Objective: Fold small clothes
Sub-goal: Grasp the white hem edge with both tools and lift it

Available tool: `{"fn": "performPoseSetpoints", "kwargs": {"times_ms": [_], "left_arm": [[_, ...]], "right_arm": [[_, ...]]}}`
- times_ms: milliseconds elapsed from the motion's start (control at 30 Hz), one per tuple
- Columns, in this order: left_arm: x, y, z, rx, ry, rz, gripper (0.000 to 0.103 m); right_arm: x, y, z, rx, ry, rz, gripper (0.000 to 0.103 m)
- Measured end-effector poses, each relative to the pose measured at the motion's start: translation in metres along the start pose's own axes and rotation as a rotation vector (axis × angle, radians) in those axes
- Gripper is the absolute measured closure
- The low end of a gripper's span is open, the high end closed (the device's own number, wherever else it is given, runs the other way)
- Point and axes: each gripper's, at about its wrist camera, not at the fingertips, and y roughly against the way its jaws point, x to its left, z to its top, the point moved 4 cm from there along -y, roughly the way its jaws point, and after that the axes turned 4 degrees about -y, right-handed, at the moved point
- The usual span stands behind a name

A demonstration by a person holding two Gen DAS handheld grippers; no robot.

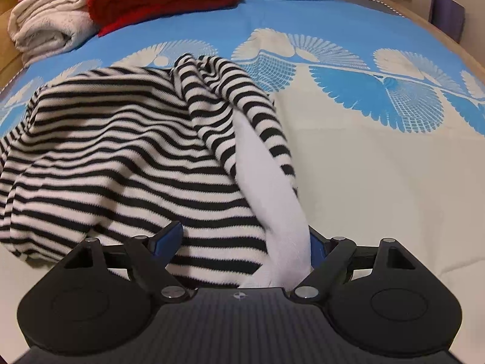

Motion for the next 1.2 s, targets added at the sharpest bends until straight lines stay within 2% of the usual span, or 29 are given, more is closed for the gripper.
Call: {"fn": "performPoseSetpoints", "kwargs": {"times_ms": [167,233,267,300,333,367,400,500,600,633,667,700,767,833,867,967,1133,1200], "left_arm": [[-0.002,-0.003,-0.002,0.012,-0.007,-0.002,0.000],[-0.004,-0.009,-0.005,0.048,-0.005,-0.004,0.000],[-0.006,-0.011,-0.007,0.068,0.001,-0.018,0.001],[-0.009,-0.013,-0.008,0.084,0.010,-0.050,0.008],[-0.011,-0.013,-0.009,0.093,0.015,-0.089,0.017],[-0.015,-0.013,-0.010,0.103,0.020,-0.132,0.052],[-0.017,-0.013,-0.012,0.110,0.033,-0.158,0.090],[-0.016,-0.006,-0.012,0.102,0.088,-0.171,0.093],[0.000,0.017,-0.006,0.054,0.126,-0.215,0.093],[0.008,0.023,-0.006,0.041,0.132,-0.203,0.093],[0.018,0.020,-0.008,0.049,0.133,-0.155,0.093],[0.026,0.013,-0.011,0.080,0.139,-0.115,0.094],[0.037,-0.008,-0.021,0.165,0.191,-0.129,0.094],[0.033,-0.015,-0.023,0.176,0.157,-0.117,0.094],[0.028,-0.015,-0.023,0.169,0.125,-0.098,0.094],[0.020,-0.010,-0.021,0.155,0.102,-0.085,0.094],[0.030,0.022,-0.029,0.130,0.138,-0.134,0.094],[0.025,0.031,-0.038,0.131,0.112,-0.152,0.094]], "right_arm": [[0.001,0.001,-0.004,0.013,0.013,0.011,0.020],[0.001,-0.001,-0.007,0.023,0.009,0.020,0.025],[0.001,-0.001,-0.007,0.029,0.007,0.026,0.037],[0.001,0.001,-0.006,0.026,-0.006,0.028,0.059],[-0.001,0.005,-0.003,0.017,-0.033,0.045,0.073],[-0.005,0.010,0.001,0.003,-0.076,0.078,0.086],[-0.009,0.016,0.006,-0.015,-0.130,0.119,0.088],[-0.014,0.040,0.015,-0.098,-0.203,0.195,0.090],[-0.019,0.068,0.021,-0.176,-0.240,0.259,0.091],[-0.026,0.078,0.022,-0.194,-0.261,0.275,0.091],[-0.033,0.084,0.023,-0.203,-0.278,0.282,0.091],[-0.042,0.084,0.022,-0.195,-0.291,0.267,0.091],[-0.063,0.063,0.014,-0.106,-0.337,0.191,0.091],[-0.073,0.031,0.002,0.017,-0.366,0.144,0.091],[-0.070,0.020,-0.002,0.049,-0.344,0.125,0.091],[-0.056,0.017,-0.001,0.040,-0.255,0.086,0.091],[-0.068,0.068,0.007,-0.046,-0.264,0.196,0.091],[-0.074,0.088,0.002,-0.062,-0.251,0.227,0.091]]}}
